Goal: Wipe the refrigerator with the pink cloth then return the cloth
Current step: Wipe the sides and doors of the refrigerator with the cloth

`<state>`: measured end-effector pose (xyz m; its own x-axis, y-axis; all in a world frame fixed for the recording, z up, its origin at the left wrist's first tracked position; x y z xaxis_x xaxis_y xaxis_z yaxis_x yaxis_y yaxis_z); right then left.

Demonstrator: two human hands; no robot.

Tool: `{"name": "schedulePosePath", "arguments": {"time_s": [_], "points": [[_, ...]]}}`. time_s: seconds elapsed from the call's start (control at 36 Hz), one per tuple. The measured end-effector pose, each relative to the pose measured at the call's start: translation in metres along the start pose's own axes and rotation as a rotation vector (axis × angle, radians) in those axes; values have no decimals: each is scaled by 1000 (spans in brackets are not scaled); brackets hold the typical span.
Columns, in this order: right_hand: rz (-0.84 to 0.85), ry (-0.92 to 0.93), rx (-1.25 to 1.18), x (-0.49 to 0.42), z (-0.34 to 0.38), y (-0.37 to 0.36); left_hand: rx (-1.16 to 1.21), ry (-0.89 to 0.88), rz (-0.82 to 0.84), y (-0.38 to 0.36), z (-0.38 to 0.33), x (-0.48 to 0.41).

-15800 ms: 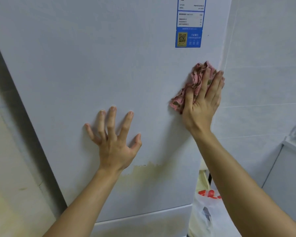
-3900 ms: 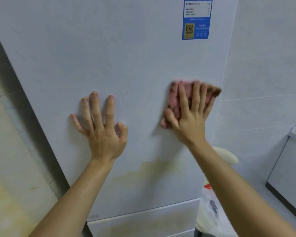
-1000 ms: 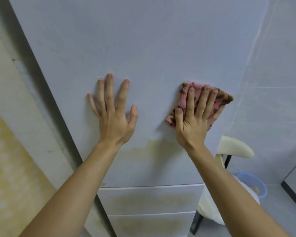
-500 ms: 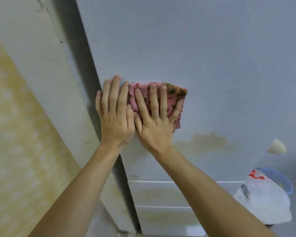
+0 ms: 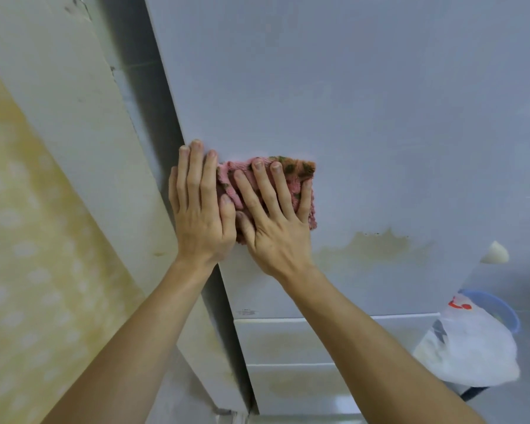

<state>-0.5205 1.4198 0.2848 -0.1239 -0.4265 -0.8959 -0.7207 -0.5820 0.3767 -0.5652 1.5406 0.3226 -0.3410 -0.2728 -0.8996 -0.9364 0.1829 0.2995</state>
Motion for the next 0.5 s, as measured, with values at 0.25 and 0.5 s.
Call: {"name": "schedulePosePath", "arguments": {"time_s": [0.25, 0.5], "points": [[-45, 5, 4, 2, -4, 3, -32, -9, -52, -13, 25, 33], [-157, -65, 108, 13, 13, -8, -122, -139, -141, -20, 54, 58]]}}
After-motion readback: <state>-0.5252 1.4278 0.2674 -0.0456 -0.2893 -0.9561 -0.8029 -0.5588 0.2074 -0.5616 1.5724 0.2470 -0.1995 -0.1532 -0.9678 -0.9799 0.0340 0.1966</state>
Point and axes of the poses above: each hand's wrist, its own x-axis away from the middle knuckle, its own y-axis out of the back of the hand, z = x × y, the point moved 5 cm from there along -x, towards the middle knuckle, and after that the axes turned 15 degrees about y, right-handed, at the moved point
